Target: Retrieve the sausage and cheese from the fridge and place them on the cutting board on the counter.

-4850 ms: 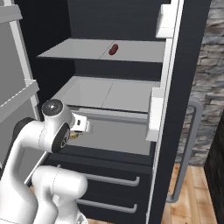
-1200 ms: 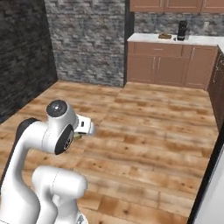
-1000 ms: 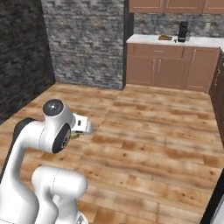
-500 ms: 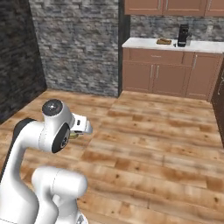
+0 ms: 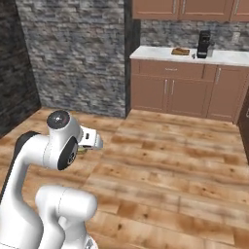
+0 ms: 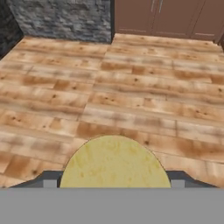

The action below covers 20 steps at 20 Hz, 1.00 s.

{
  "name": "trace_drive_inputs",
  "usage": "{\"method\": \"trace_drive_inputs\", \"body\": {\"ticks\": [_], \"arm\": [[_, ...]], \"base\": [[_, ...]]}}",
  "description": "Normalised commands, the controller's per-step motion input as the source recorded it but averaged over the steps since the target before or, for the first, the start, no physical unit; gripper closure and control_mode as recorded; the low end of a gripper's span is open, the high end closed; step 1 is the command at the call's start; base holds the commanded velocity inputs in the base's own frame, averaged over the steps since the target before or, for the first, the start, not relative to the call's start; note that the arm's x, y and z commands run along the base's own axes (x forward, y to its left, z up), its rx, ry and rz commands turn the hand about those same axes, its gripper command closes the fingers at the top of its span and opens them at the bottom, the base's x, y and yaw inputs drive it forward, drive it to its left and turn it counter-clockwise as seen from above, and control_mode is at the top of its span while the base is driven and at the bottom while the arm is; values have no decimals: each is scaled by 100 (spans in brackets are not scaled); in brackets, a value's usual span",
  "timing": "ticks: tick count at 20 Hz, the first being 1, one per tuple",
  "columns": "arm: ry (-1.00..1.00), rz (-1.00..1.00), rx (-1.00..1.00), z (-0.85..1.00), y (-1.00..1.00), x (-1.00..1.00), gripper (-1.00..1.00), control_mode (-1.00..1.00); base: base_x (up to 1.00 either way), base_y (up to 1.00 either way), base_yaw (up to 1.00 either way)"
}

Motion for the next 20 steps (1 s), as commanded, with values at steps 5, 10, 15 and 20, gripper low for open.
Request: {"method": "trace_drive_inputs", "body": {"ticks": [5, 10, 15, 20], "arm": [[0, 0, 0, 0, 0, 0, 100, 100], [0, 0, 0, 0, 0, 0, 100, 100], [0, 0, 0, 0, 0, 0, 100, 100], [0, 0, 0, 0, 0, 0, 100, 100]], "base": [[92, -13, 0], [94, -12, 0], [93, -19, 0], [90, -24, 0]]}}
